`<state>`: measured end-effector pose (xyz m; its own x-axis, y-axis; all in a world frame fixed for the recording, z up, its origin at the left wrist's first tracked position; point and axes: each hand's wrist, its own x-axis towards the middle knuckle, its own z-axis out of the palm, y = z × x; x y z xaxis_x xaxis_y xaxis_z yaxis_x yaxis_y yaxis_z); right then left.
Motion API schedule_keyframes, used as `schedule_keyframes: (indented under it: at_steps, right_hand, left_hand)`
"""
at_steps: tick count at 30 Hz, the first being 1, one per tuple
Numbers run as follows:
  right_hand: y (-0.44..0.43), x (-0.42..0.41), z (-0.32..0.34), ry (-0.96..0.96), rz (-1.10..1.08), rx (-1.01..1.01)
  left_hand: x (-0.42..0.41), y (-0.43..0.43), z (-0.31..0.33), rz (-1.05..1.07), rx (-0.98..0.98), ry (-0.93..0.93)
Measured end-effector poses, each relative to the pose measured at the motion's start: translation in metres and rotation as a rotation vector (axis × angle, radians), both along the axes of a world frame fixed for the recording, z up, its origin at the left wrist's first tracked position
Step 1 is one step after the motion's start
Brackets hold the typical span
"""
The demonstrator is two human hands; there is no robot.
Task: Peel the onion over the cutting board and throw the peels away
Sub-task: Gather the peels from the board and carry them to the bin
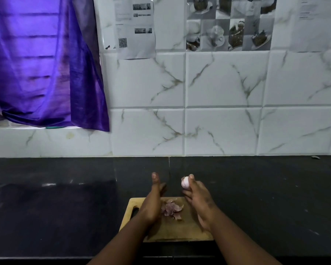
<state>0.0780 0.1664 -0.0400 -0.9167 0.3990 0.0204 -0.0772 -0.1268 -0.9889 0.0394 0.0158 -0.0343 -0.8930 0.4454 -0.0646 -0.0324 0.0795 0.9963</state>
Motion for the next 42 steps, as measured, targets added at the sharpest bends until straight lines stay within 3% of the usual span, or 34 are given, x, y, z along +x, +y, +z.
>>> schedule_keyframes:
  at_steps: [7,13,19,22,24,27,30,37,42]
  right_hand:
    - [-0.011,-0.019,-0.002,-0.063,0.053,0.088]
    - [-0.031,-0.018,0.000,-0.118,0.177,0.118]
    - [-0.039,-0.005,-0.008,-0.124,0.149,0.039]
    - [-0.054,0.002,-0.001,-0.155,0.090,-0.012]
    - [-0.063,0.007,0.000,-0.181,0.053,-0.088]
    - [-0.069,0.014,-0.010,-0.111,0.038,-0.409]
    - [-0.076,0.028,-0.014,0.008,0.034,-0.658]
    - [-0.148,0.067,-0.022,0.095,0.155,-0.846]
    - [-0.262,0.099,-0.042,0.003,0.307,-0.915]
  left_hand:
    - [0.003,0.014,-0.004,0.099,0.180,-0.123]
    - [0.008,0.031,-0.014,0.166,0.237,-0.117]
    - [0.030,0.038,-0.015,0.378,0.307,-0.167]
    - [0.043,0.035,-0.005,0.392,0.465,-0.271]
    - [0.047,0.029,-0.004,0.394,0.565,-0.331]
    - [0.050,0.017,-0.007,0.406,0.720,-0.419]
    - [0.067,-0.001,-0.010,0.427,0.823,-0.354]
    - [0.118,-0.072,-0.011,0.470,0.963,-0.303]
    - [0.152,-0.178,-0.037,0.675,1.025,-0.267]
